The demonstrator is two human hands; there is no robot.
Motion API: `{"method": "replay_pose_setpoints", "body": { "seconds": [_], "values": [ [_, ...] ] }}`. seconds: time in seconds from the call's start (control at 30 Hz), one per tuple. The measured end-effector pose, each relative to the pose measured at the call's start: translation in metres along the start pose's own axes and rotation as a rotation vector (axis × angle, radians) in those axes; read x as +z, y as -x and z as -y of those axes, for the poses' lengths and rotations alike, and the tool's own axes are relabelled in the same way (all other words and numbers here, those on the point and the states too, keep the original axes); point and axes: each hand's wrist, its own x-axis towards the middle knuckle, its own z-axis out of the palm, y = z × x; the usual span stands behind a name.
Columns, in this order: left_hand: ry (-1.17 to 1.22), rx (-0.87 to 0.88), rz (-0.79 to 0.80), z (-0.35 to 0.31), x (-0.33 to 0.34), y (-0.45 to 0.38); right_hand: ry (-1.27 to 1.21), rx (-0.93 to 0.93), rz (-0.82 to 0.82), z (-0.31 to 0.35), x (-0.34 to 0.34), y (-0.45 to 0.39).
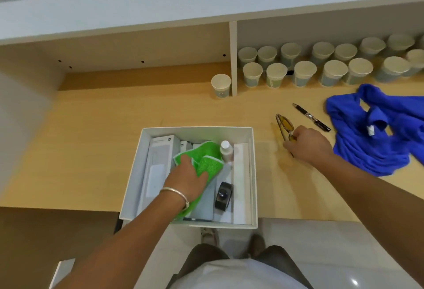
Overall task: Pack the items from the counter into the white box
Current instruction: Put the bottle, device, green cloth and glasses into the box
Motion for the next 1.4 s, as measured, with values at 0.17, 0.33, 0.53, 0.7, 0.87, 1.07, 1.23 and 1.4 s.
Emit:
{"method": "replay_pose_setpoints", "body": {
  "seconds": [0.17,0.33,0.53,0.7,0.87,1.07,1.23,1.4],
  "values": [
    [-0.117,-0.01,0.023,0.0,0.006,0.004,-0.062,-0.018,-0.035,-0.002,-0.005,0.019],
    [-0.041,0.098,-0.152,0.025,-0.04,0.018,-0.126,-0.041,-0.106,0.012,-0.025,0.046],
    [0.143,0.225,-0.384,0.067,-0.099,-0.01,-0.3,-0.183,-0.242,0.075,-0.061,0.098],
    [0.176,0.268,-0.314,0.09,-0.106,-0.046,-0.306,-0.305,-0.128,0.147,-0.057,0.142],
    [0.329,0.238,-0.158,0.103,-0.097,-0.053,-0.181,-0.264,0.024,0.195,-0.016,0.156],
    [0.437,0.31,0.005,0.123,-0.088,-0.049,0.002,-0.129,0.148,0.219,0.042,0.149],
    [0.463,0.365,0.07,0.13,-0.088,-0.046,0.123,-0.047,0.133,0.235,0.072,0.142],
    [0.448,0.402,0.122,0.134,-0.091,-0.039,0.176,-0.039,0.133,0.237,0.086,0.144]
  ]
}}
